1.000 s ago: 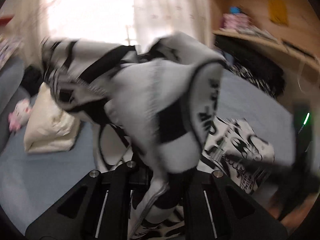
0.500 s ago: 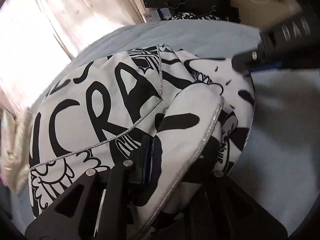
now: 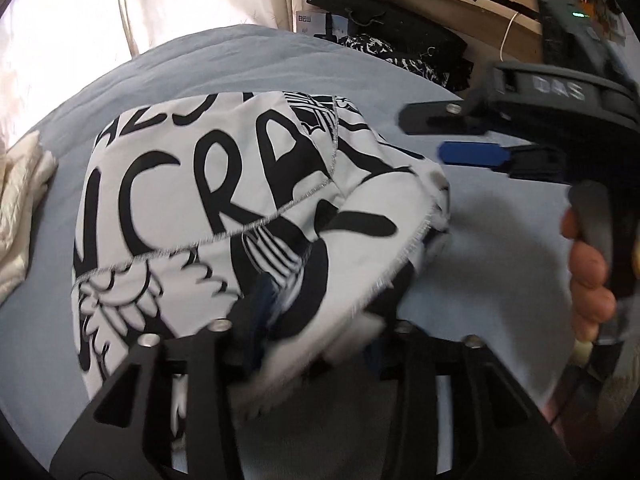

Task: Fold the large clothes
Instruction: 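Press and square the folded bundle with both tools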

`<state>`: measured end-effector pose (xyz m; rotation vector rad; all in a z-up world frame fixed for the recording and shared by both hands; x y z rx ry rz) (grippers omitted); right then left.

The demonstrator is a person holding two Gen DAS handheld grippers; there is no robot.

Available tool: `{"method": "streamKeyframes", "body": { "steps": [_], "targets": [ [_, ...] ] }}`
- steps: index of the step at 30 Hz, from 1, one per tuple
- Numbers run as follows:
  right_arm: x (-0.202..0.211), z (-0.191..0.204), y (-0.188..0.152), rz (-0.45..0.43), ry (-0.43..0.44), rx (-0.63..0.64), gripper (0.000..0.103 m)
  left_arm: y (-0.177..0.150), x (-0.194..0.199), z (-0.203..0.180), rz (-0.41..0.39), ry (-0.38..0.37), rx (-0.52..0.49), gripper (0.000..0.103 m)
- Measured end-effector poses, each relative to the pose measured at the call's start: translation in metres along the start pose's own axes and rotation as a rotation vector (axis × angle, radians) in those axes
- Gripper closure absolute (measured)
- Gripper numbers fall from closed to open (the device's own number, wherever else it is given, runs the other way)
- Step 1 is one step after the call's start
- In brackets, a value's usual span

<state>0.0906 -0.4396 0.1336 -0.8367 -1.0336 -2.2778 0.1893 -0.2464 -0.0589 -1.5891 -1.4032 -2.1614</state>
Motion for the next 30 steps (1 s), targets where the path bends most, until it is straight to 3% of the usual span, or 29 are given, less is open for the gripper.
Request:
{"method": "streamKeyframes", "body": {
  "steps": [3,6,9,16,19,22,23,26,30],
  "targets": [
    [-0.012,0.003,0.001,0.075,0.040,-0.033,0.038,-0.004,0.011,-0.007,-0.012,-0.025,-0.027,0.044],
    [-0.021,0.001,-0.003,0.122,0.072,-0.074,0.038,-0.009,0.032,-0.011,-0.054,-0.047,-0.043,0.041],
    [-0.027,-0.003,-0.009,0.176,0.115,-0.111,0.038,-0.008,0.052,0.005,-0.095,-0.020,-0.021,0.041],
    [-0.068,-0.002,-0.020,0.307,0.165,-0.158,0.038,-0.018,0.062,0.100,-0.117,0.068,0.223,0.041],
    [-0.099,-0.008,-0.017,0.320,0.148,-0.167,0.039,-0.029,0.053,0.144,-0.090,0.064,0.344,0.043],
    [-0.115,-0.002,-0.014,0.314,0.113,-0.134,0.039,-0.036,0.040,0.165,-0.071,0.052,0.392,0.051],
    [-0.117,0.002,-0.013,0.307,0.096,-0.105,0.042,-0.038,0.036,0.167,-0.066,0.048,0.405,0.052],
    [-0.119,0.020,-0.012,0.279,0.049,0.017,0.082,-0.038,0.030,0.172,-0.072,0.024,0.427,0.055],
    [-0.078,0.049,0.006,0.093,0.068,0.160,0.097,-0.028,0.019,0.166,-0.086,0.034,0.396,0.057]
  ]
}}
Point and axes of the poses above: each gripper's, at about its wrist camera, not at the fingertips, and x roughly against the way its jaws point, z to its left, y to its top, the point moved 2 cm from there along -x, roughly the way its jaws point, and after that the axes turned 6 degrees about -x, right-handed, at the moved point
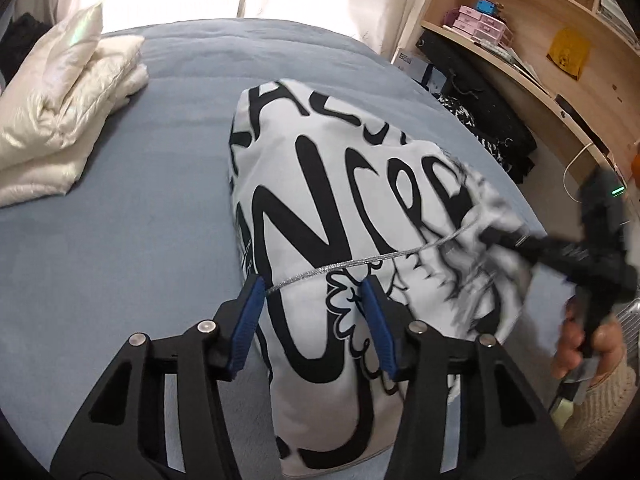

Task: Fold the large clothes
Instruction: 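Press and square the folded bundle with both tools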

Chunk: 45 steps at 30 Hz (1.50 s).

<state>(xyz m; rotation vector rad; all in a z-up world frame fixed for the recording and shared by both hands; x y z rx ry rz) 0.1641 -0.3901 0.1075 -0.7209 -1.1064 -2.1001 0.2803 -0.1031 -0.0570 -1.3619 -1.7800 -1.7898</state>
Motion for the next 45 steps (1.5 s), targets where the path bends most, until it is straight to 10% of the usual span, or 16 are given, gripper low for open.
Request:
{"method": "streamKeyframes", "body": {
  "steps": [6,14,20,29,37,41,45],
  "targets": [
    [0.064,0.014,0.025,-0.197,-0.082,0.107,0.098,0.014,-0.011,-0.035,-0.034,-0.013,-0.076,0.059],
    [0.000,-0.068,0.007,-0.034,-0.215,-0.029,0.097,-0.005,-0.063,-0.071,0.026,0.156,-0.221,0.059],
    [0.004,-0.057,0.013,-0.005,-0.245,-0.008,0.093,-0.005,-0.058,-0.067,0.014,0.123,-0.193,0.059],
    [0.061,-0.028,0.034,-0.160,-0.249,0.008,0.048,0.049,-0.012,-0.045,-0.107,0.087,-0.104,0.059],
    [-0.029,0.011,0.076,-0.104,-0.175,0.013,0.049,0.073,-0.070,-0.025,-0.059,0.151,-0.045,0.067],
    [-0.067,-0.018,0.077,-0.075,-0.456,0.091,0.055,0.070,-0.088,-0.038,-0.043,0.185,-0.074,0.067],
    [-0.062,-0.034,0.071,-0.079,-0.439,0.099,0.058,0.056,-0.109,-0.060,-0.038,0.301,-0.190,0.060]
  ]
}}
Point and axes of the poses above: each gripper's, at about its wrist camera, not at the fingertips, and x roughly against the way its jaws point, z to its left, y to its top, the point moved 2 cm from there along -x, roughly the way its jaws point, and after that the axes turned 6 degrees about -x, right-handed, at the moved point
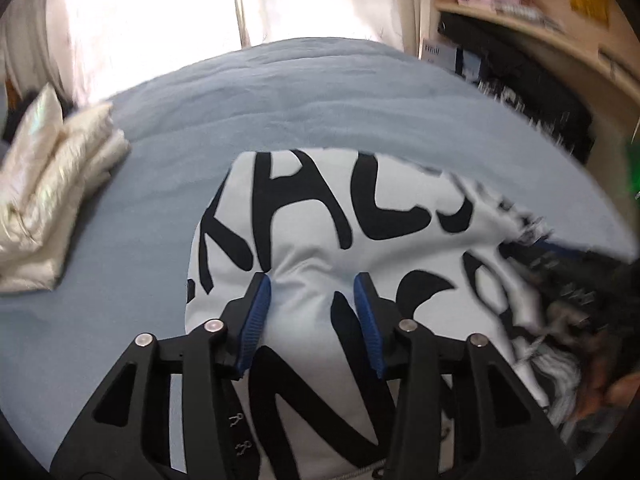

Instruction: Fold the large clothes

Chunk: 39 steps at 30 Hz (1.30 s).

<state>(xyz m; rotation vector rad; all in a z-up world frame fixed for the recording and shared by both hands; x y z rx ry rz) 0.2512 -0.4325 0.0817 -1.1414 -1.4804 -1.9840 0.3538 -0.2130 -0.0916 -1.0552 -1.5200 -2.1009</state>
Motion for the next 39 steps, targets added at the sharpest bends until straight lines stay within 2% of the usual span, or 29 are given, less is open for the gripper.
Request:
{"method": "streamKeyframes", "body": {
  "steps": [2,9,12,16,17,19,21,24,26,33,39],
  "targets": [
    [0.001,-0.003,-0.004,-0.018,0.010,0.001,0.058,-0.003,-0.001,-0.006,-0.010,0.022,-0.019,0.059],
    [0.009,-0.001,-0.004,-0.019,0.016,0.011,0.057,0.001,0.010,-0.002,-0.001,0.002,0.008,0.058],
    [0.038,-0.010,-0.010,-0.006,0.040,0.010,0.057,0.004,0.027,0.005,0.023,-0.003,0.043,0.058],
    [0.082,-0.009,-0.012,-0.022,0.080,0.019,0.057,0.004,0.067,0.012,0.004,-0.006,0.061,0.058],
    [0.092,-0.008,-0.013,-0.026,0.089,0.023,0.055,0.003,0.076,0.014,-0.002,-0.006,0.062,0.057],
    [0.112,-0.007,-0.017,-0.037,0.097,0.037,0.048,-0.001,0.096,0.018,-0.010,0.005,0.071,0.050],
    [0.135,-0.003,-0.023,-0.051,0.103,0.060,0.041,-0.006,0.114,0.024,-0.019,-0.006,0.090,0.036],
    [0.158,0.000,-0.031,-0.057,0.107,0.088,0.039,-0.016,0.137,0.031,-0.031,0.002,0.117,0.022],
    [0.172,0.003,-0.038,-0.057,0.110,0.109,0.038,-0.024,0.150,0.035,-0.036,0.001,0.130,0.022],
    [0.209,0.005,-0.056,-0.052,0.109,0.158,0.018,-0.052,0.176,0.041,-0.007,-0.011,0.145,0.022],
    [0.211,-0.003,-0.065,-0.011,0.123,0.166,0.012,-0.070,0.164,0.045,0.030,-0.035,0.156,0.022]
  ]
}}
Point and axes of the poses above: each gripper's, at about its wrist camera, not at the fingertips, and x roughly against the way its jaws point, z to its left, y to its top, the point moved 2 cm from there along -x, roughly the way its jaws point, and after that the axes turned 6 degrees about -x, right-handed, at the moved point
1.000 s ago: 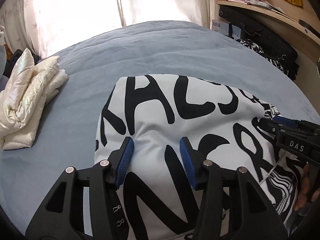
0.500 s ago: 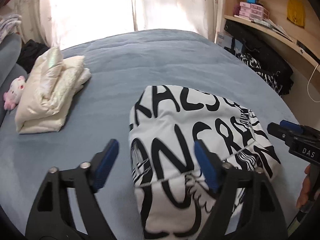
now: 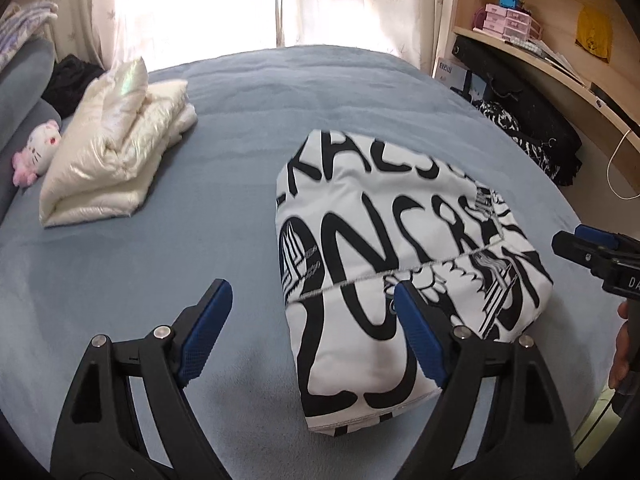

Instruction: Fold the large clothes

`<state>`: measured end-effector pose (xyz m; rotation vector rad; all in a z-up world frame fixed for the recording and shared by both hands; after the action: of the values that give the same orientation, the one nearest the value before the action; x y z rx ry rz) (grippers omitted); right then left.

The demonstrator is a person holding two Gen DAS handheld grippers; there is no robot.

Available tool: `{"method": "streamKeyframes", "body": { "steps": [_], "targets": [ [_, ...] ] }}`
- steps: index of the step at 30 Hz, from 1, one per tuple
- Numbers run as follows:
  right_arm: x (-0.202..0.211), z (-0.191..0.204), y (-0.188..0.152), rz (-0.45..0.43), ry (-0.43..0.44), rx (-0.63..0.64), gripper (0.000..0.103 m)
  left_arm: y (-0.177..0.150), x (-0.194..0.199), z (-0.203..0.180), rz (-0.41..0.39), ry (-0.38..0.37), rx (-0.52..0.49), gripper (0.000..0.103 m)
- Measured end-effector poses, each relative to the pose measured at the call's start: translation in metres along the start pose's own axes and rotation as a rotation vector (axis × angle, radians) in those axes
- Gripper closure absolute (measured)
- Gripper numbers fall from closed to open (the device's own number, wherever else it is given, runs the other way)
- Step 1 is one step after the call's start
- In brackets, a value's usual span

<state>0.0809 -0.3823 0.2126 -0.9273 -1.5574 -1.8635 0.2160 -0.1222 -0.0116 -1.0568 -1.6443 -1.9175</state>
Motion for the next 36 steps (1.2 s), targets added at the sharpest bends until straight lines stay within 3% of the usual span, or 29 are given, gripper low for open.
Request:
{"method": "streamKeyframes", "body": {
  "steps": [8,13,16,18,23,28,32,36],
  "targets": [
    [-0.046,-0.038,-0.004,0.077,-0.002,-0.067,0.011,-0.009,-0.042,0.006,0.064,-0.075,0.047,0.022],
    [-0.072,-0.067,-0.003,0.117,0.020,-0.131,0.011,-0.016,-0.077,0.017,0.145,-0.166,0.141,0.022],
    [-0.091,-0.081,-0.003,0.152,0.037,-0.168,0.011,-0.019,-0.091,0.025,0.155,-0.219,0.206,0.015],
    [-0.105,-0.088,-0.003,0.180,0.062,-0.191,0.011,-0.020,-0.101,0.028,0.174,-0.245,0.238,0.005],
    [-0.142,-0.102,-0.004,0.231,0.167,-0.261,0.011,-0.027,-0.132,0.037,0.235,-0.384,0.352,0.000],
    [-0.172,-0.107,0.003,0.249,0.337,-0.274,0.011,-0.018,-0.149,0.025,0.248,-0.441,0.311,0.000],
    [-0.187,-0.111,0.012,0.239,0.393,-0.261,0.011,-0.009,-0.162,0.009,0.268,-0.427,0.265,0.000],
    [-0.192,-0.116,0.015,0.221,0.395,-0.228,0.012,-0.006,-0.168,0.006,0.269,-0.427,0.267,0.000]
  ]
}}
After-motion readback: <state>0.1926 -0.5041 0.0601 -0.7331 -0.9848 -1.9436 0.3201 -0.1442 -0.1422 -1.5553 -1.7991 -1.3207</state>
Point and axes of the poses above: each gripper's, at about its wrist camera, not at the fingertips, and x roughly against the way its jaws point, z to its left, y to its top, the point moved 2 cm from there along -x, roughly the way its jaws point, and after that the axes turned 6 degrees about -x, right-handed, at the moved point
